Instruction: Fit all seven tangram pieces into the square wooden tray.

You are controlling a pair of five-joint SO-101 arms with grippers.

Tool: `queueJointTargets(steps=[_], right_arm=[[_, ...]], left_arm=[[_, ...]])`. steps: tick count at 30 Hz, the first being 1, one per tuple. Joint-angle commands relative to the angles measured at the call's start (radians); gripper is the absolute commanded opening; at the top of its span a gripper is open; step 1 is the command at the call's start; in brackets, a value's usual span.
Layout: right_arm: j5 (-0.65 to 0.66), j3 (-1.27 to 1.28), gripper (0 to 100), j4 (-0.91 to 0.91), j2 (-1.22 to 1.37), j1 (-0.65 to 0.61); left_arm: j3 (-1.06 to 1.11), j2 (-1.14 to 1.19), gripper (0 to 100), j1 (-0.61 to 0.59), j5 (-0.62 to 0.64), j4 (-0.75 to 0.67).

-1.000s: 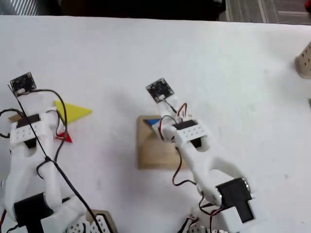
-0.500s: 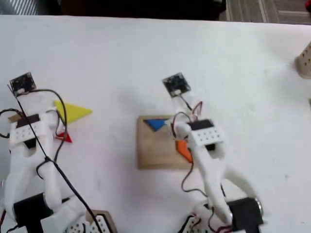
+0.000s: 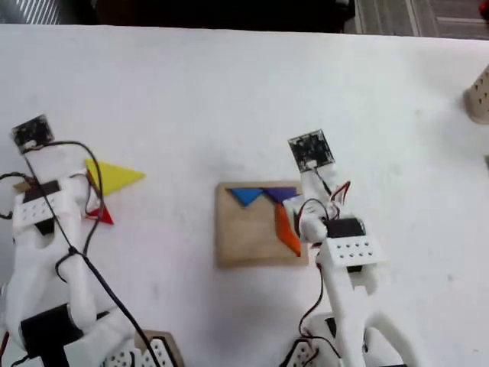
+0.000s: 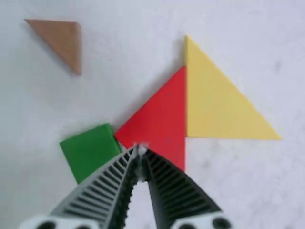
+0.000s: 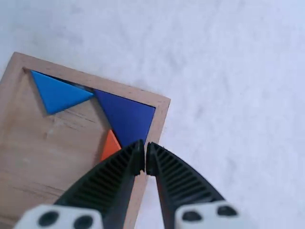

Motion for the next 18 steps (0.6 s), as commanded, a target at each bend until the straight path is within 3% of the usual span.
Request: queueJointTargets(steps=[1, 8, 14, 18], right_arm=[[0.015, 0.002, 1.9, -0.002, -0.030, 0.012], [0.072, 0.060, 2.0, -0.085, -0.030, 0.002], [0.077, 0.061, 2.0, -0.085, -0.030, 0.002], [0.077, 0.061, 2.0, -0.085, -0.030, 0.002]], left_arm=[[-0.083, -0.039, 2, -0.130, 0.011, -0.012], [-0.161, -0.036, 3, -0.272, 0.003, -0.014], [-0.196, -0.036, 17, -0.309, 0.012, -0.012], [-0.281, 0.036, 18, -0.312, 0.072, 0.029]])
